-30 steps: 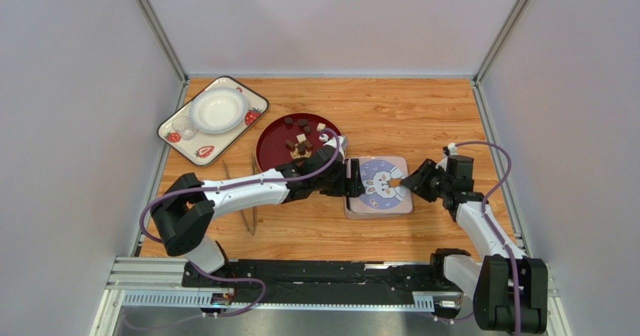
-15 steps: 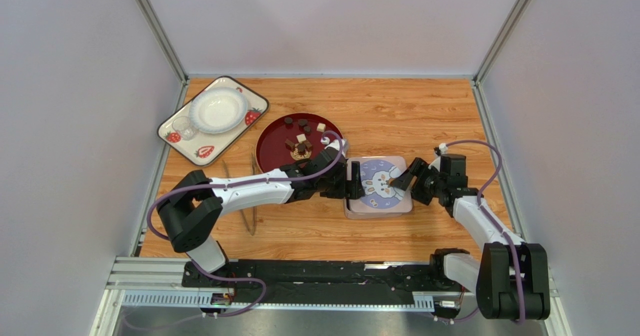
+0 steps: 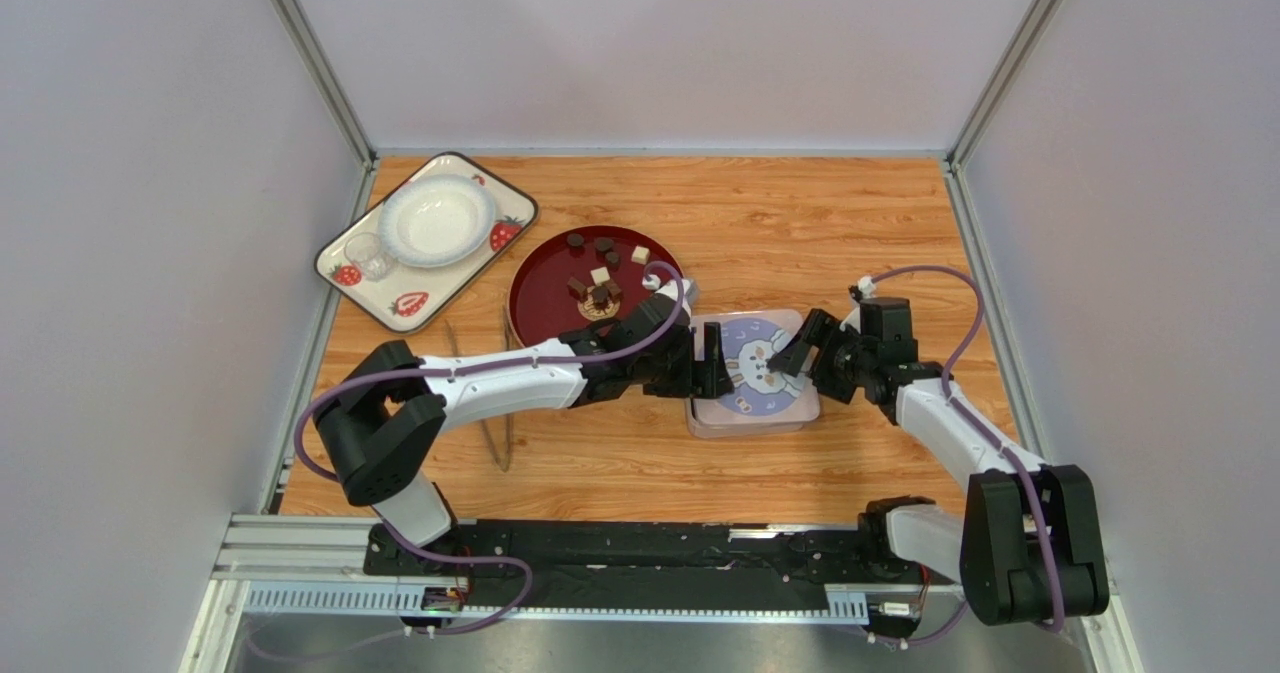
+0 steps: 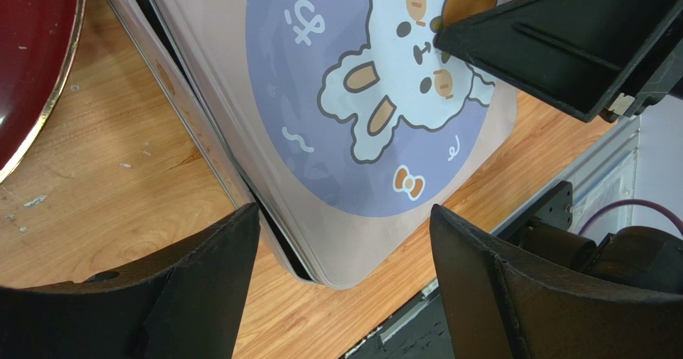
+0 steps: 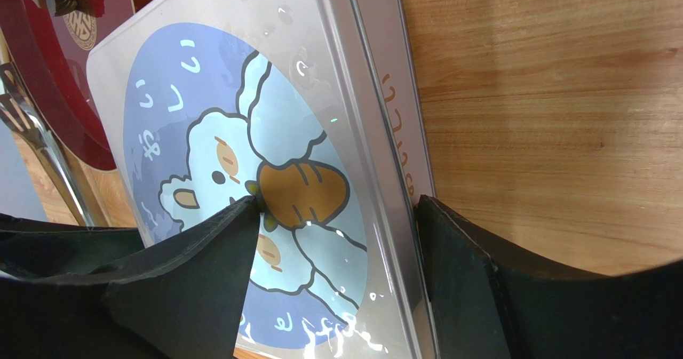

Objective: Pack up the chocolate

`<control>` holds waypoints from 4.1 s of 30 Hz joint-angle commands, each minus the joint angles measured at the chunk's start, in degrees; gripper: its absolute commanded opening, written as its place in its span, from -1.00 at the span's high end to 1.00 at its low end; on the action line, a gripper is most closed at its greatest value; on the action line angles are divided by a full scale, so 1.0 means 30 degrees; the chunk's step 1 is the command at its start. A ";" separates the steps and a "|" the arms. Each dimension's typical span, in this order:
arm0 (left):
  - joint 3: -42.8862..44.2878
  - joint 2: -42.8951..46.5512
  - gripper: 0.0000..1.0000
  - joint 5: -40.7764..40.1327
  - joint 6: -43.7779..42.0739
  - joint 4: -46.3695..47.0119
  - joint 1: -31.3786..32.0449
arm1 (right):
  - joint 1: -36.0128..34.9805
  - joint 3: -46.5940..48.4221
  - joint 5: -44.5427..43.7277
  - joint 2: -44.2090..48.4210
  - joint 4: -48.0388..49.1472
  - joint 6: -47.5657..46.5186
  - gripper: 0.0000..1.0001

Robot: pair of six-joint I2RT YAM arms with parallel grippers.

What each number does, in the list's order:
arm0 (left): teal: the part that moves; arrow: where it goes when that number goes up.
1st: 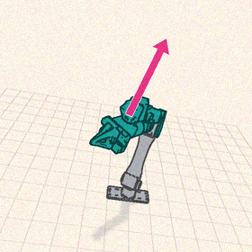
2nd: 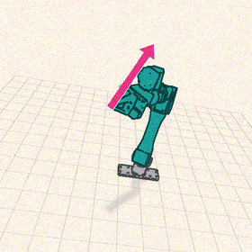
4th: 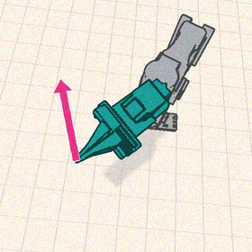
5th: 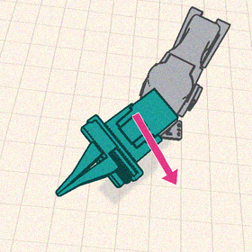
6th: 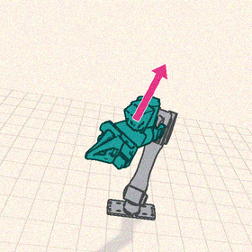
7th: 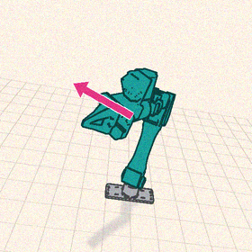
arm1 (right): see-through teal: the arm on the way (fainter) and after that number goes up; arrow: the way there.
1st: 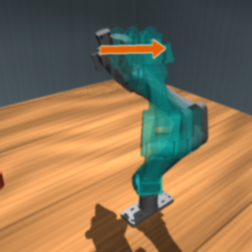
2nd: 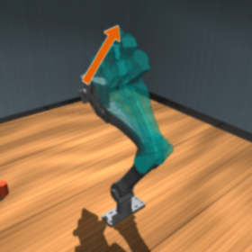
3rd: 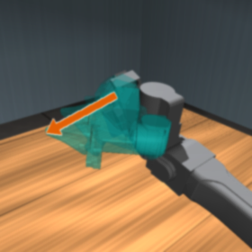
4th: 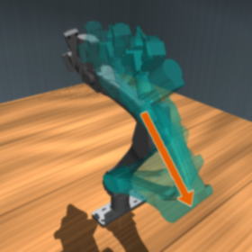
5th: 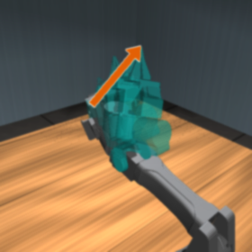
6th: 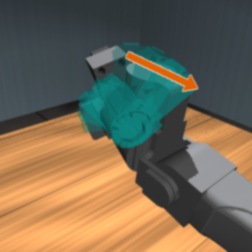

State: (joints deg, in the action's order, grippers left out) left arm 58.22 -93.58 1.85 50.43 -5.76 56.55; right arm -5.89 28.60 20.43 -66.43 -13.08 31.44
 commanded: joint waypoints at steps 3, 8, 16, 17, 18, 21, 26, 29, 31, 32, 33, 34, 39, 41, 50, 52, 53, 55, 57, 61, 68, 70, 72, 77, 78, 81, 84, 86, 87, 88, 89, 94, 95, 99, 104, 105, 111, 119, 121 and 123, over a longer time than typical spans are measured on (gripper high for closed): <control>-0.1151 0.1628 -0.71 -0.0584 0.1292 0.1510 0.0133 | -0.0497 0.0750 -0.0919 -0.0385 -0.0824 -0.0080 -0.51; -0.2120 0.2599 -0.71 -0.2402 0.1645 0.1539 0.0133 | -0.0527 0.0955 -0.0510 -0.0267 -0.0883 0.0213 -0.53; -0.2120 0.2248 -0.72 -0.2579 0.2055 0.2383 -0.0130 | -0.0497 0.1803 -0.1387 0.0054 -0.2405 -0.0461 -0.61; -0.2120 0.2277 -0.72 -0.2550 0.2027 0.2417 -0.0189 | -0.0497 0.1979 -0.1447 0.0142 -0.2639 -0.0577 -0.62; -0.2091 0.2277 -0.72 -0.2549 0.2026 0.2418 -0.0218 | -0.0526 0.2096 -0.1534 0.0288 -0.2728 -0.0665 -0.63; -0.2091 0.2248 -0.72 -0.2404 0.1997 0.2418 -0.0336 | -0.0527 0.2506 -0.1827 0.0319 -0.3109 -0.0812 -0.66; -0.2149 0.2044 -0.72 -0.2228 0.2026 0.2564 -0.0511 | -0.0527 0.2976 -0.1536 0.0084 -0.3286 -0.0842 -0.67; -0.2091 0.1810 -0.72 -0.1993 0.1997 0.2769 -0.0658 | -0.0527 0.3123 -0.1126 0.0201 -0.3169 -0.0667 -0.67; -0.1916 0.1605 -0.72 -0.1847 0.1939 0.2799 -0.0687 | -0.0644 0.3181 -0.0951 0.0260 -0.3082 -0.0491 -0.67; -0.1857 0.1372 -0.72 -0.1672 0.1909 0.2799 -0.0717 | -0.0673 0.3240 -0.0891 0.0260 -0.3023 -0.0490 -0.66; -0.1682 0.1224 -0.72 -0.1554 0.1909 0.2799 -0.0717 | -0.0760 0.3269 -0.0832 0.0231 -0.3022 -0.0490 -0.67; -0.1623 0.1136 -0.72 -0.1466 0.1909 0.2828 -0.0717 | -0.0790 0.3385 -0.0716 0.0028 -0.2993 -0.0461 -0.66; -0.1330 0.0404 -0.72 -0.0968 0.1967 0.2916 -0.0717 | -0.1287 0.3708 -0.0597 -0.0413 -0.3022 -0.0373 -0.66; -0.1358 0.0199 -0.72 -0.0793 0.2114 0.2974 -0.0717 | -0.1435 0.3768 -0.0860 -0.0530 -0.3022 -0.0315 -0.66; -0.1827 0.0724 -0.57 -0.1376 0.2202 0.2976 -0.0775 | -0.1464 0.3679 -0.2356 -0.1116 -0.3374 -0.0607 -0.64; -0.1944 0.1132 -0.57 -0.1640 0.2115 0.2887 -0.0950 | -0.1464 0.3796 -0.2355 -0.1234 -0.3491 -0.0724 -0.64; -0.2060 0.1280 -0.57 -0.1786 0.2056 0.2829 -0.1067 | -0.1464 0.3913 -0.2355 -0.1205 -0.3549 -0.0725 -0.64; -0.2091 0.1573 -0.56 -0.1817 0.1851 0.2799 -0.1477 | -0.1435 0.4264 -0.2414 -0.1117 -0.3550 -0.0812 -0.64; -0.1974 0.1574 -0.56 -0.1730 0.1560 0.2740 -0.1857 | -0.1405 0.4789 -0.2530 -0.1146 -0.3579 -0.0958 -0.64; -0.1301 0.1020 -0.56 -0.1232 0.0827 0.2536 -0.2357 | -0.1084 0.5668 -0.2560 -0.1759 -0.3550 -0.1222 -0.58; -0.0072 -0.0124 -0.51 -0.0909 0.0035 0.2418 -0.3615 | -0.0176 0.6841 -0.1829 -0.3310 -0.2760 -0.1222 -0.34; 0.0454 -0.0563 -0.49 -0.0763 -0.0199 0.2273 -0.3792 | -0.0088 0.7193 -0.1711 -0.3751 -0.2671 -0.1193 -0.29; 0.0837 -0.0943 -0.47 -0.0762 -0.0434 0.1980 -0.3910 | -0.0029 0.7312 -0.1536 -0.4455 -0.2408 -0.1164 -0.22; 0.1366 -0.1764 -0.33 -0.0265 -0.0668 0.1979 -0.4085 | 0.0176 0.7371 -0.1214 -0.5539 -0.1648 -0.1135 0.04; 0.1453 -0.2114 -0.31 -0.0235 -0.0698 0.1978 -0.4115 | 0.0205 0.7400 -0.1068 -0.5918 -0.1558 -0.1164 0.06; 0.1717 -0.2671 -0.18 -0.0118 -0.0815 0.1539 -0.4320 | 0.0264 0.7575 -0.0774 -0.6563 -0.1353 -0.1252 0.10; 0.2068 -0.3198 -0.09 0.0145 -0.0962 0.1277 -0.4496 | 0.0294 0.7780 -0.0627 -0.7033 -0.1352 -0.1252 0.11; 0.2215 -0.3464 0.00 0.0292 -0.1050 0.1246 -0.4554 | 0.0293 0.7839 -0.0598 -0.7532 -0.1381 -0.1194 0.12; 0.2303 -0.3697 0.11 0.0438 -0.1050 0.1159 -0.4555 | 0.0265 0.7840 -0.0598 -0.7707 -0.1382 -0.1077 0.13; 0.2391 -0.3786 0.13 0.0468 -0.1050 0.1100 -0.4555 | 0.0264 0.7811 -0.0597 -0.8086 -0.1469 -0.1018 0.15; 0.2450 -0.3903 0.14 0.0526 -0.1050 0.1012 -0.4584 | 0.0264 0.7810 -0.0597 -0.8293 -0.1528 -0.0960 0.16; 0.2538 -0.4431 0.46 0.1083 -0.0962 0.0630 -0.4642 | 0.0293 0.7724 -0.1035 -0.9202 -0.2113 -0.0725 0.20; 0.2509 -0.4490 0.46 0.1200 -0.0991 0.0631 -0.4643 | 0.0294 0.7665 -0.1472 -0.9406 -0.2230 -0.0638 0.23; 0.2538 -0.4607 0.45 0.1901 -0.1196 0.0426 -0.4614 | 0.0819 0.7283 -0.2004 -1.0197 -0.2641 -0.0110 0.31; 0.2450 -0.4169 0.41 0.2373 -0.1372 0.0310 -0.4584 | 0.1172 0.7341 -0.2678 -1.0990 -0.3520 -0.0080 0.38; 0.2479 -0.4139 0.39 0.2431 -0.1459 0.0250 -0.4584 | 0.1201 0.7400 -0.2678 -1.1077 -0.3607 -0.0051 0.38; 0.2713 -0.3904 0.34 0.2373 -0.1840 -0.0335 -0.4438 | 0.1173 0.7547 -0.3058 -1.0961 -0.4456 0.0095 0.34; 0.2536 -0.1358 0.04 -0.0374 -0.2221 -0.0976 -0.4438 | 0.1172 0.7662 -0.2413 -0.8121 -0.3930 0.0067 0.28; 0.2713 -0.0541 -0.03 -0.0586 -0.2631 -0.1331 -0.4554 | 0.1173 0.8275 -0.2850 -0.7536 -0.4222 -0.0020 0.24; 0.2860 0.0077 -0.14 -0.1755 -0.3010 -0.1537 -0.4758 | 0.1202 0.8804 -0.3232 -0.6745 -0.4835 -0.0196 0.17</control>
State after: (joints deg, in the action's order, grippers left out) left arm 65.12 -100.22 2.39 44.71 -8.10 42.96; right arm -2.09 53.47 17.32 -90.17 -19.70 33.52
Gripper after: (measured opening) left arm 0.527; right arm 0.385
